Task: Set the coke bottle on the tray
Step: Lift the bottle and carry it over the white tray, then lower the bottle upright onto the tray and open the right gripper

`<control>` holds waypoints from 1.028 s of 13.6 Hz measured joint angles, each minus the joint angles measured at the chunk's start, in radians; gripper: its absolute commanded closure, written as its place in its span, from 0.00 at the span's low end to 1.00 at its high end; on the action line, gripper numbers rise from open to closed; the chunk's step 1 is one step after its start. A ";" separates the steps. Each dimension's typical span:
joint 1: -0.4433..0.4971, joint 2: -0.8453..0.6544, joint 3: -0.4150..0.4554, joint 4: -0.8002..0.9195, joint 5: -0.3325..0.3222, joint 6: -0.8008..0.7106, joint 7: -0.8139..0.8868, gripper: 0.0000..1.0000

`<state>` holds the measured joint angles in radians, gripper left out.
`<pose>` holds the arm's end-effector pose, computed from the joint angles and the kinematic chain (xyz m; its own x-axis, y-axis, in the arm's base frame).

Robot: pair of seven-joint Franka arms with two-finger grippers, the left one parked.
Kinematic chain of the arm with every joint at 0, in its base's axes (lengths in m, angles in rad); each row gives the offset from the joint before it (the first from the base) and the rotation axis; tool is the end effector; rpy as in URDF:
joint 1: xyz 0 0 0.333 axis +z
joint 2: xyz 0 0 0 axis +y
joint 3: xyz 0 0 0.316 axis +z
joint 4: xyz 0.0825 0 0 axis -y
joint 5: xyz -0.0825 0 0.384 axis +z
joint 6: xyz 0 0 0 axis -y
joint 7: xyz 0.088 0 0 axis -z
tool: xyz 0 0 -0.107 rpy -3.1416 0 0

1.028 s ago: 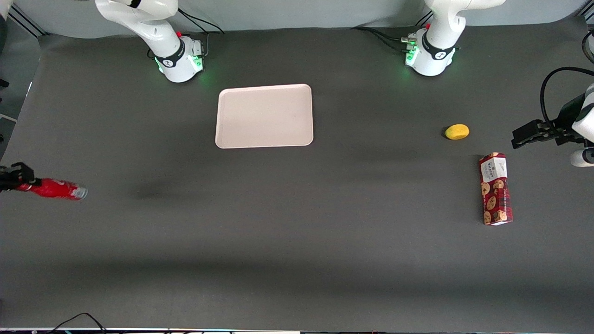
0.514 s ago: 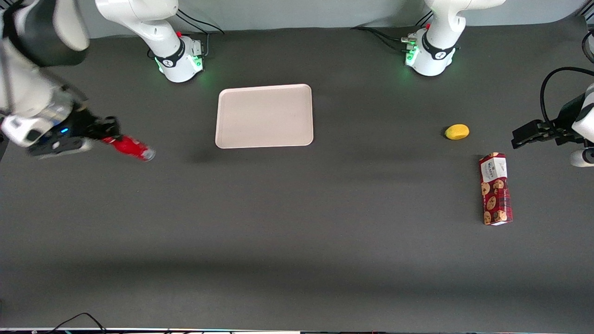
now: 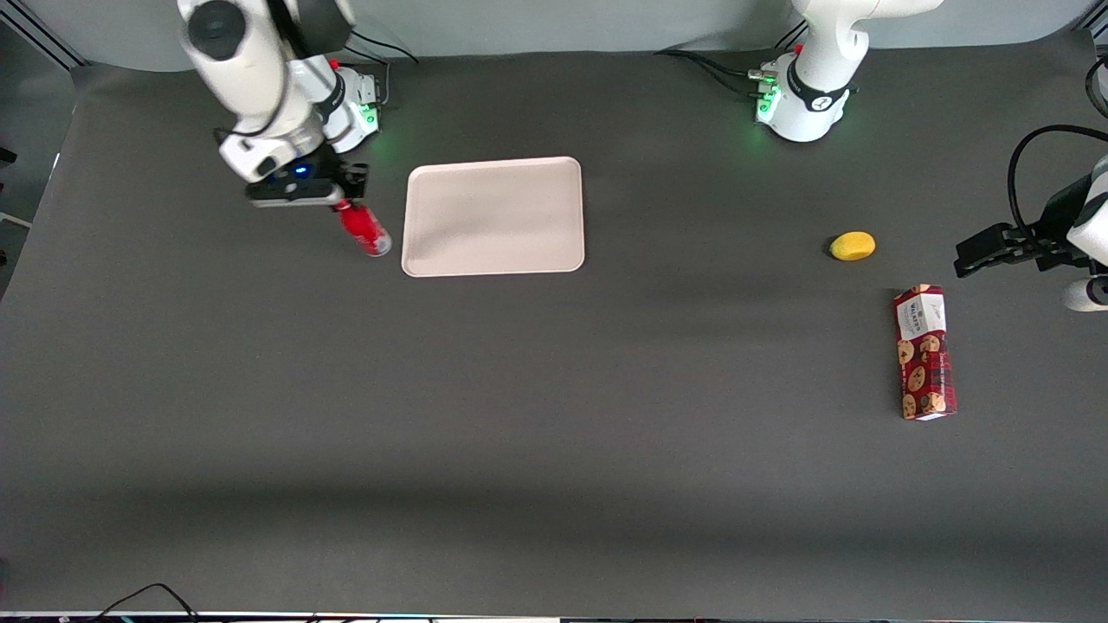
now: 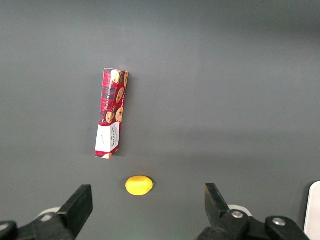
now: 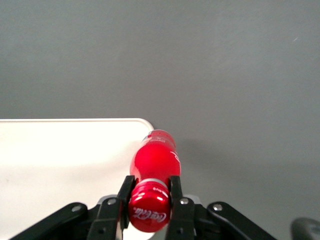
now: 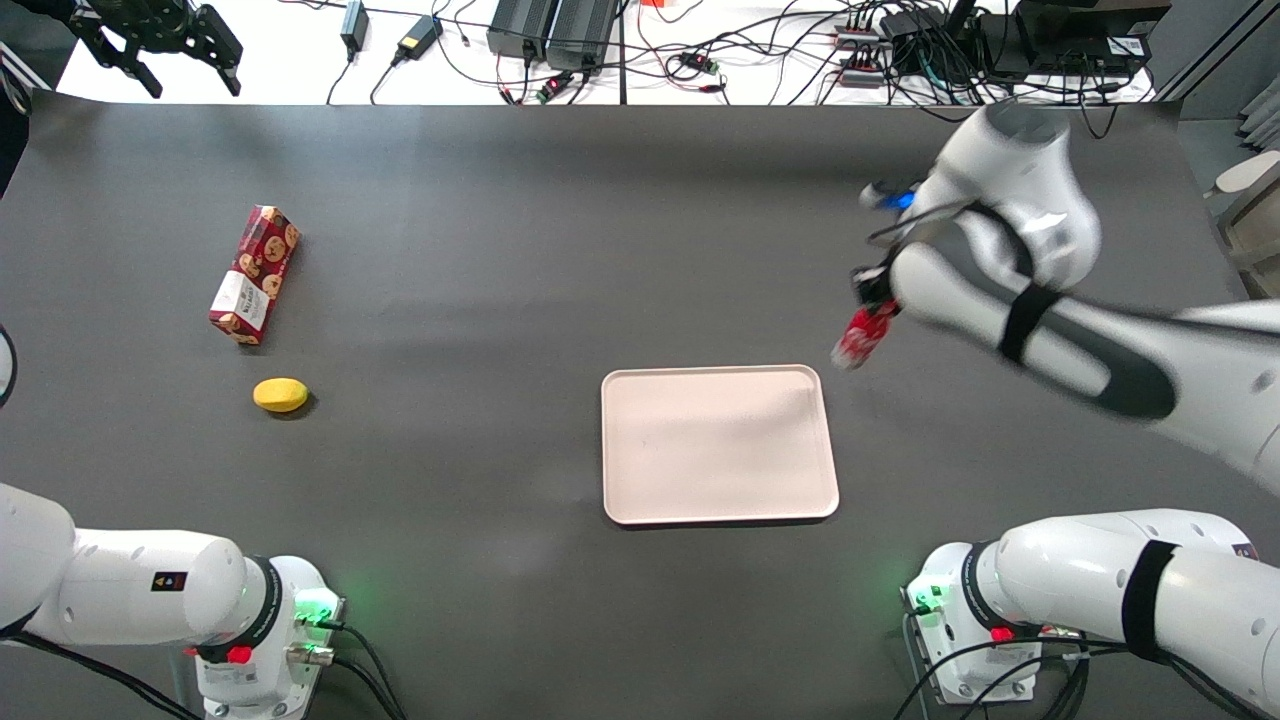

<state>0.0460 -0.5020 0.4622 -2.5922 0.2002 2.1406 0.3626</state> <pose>0.3408 0.1958 0.4077 0.9994 -0.0105 0.0342 -0.0118 -0.9993 0.0364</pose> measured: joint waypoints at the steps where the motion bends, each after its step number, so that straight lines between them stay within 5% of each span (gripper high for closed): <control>1: 0.001 -0.003 0.057 -0.015 0.026 0.028 0.041 0.89; 6: -0.004 -0.003 0.215 -0.113 0.191 0.169 0.071 0.84; 10: -0.013 0.013 0.229 -0.148 0.199 0.193 0.076 0.69; 11: -0.018 0.027 0.229 -0.157 0.199 0.214 0.076 0.60; 14: -0.021 0.072 0.228 -0.169 0.199 0.260 0.077 0.00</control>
<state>0.0246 -0.4298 0.6902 -2.7612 0.3992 2.4002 0.4393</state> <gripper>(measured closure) 0.524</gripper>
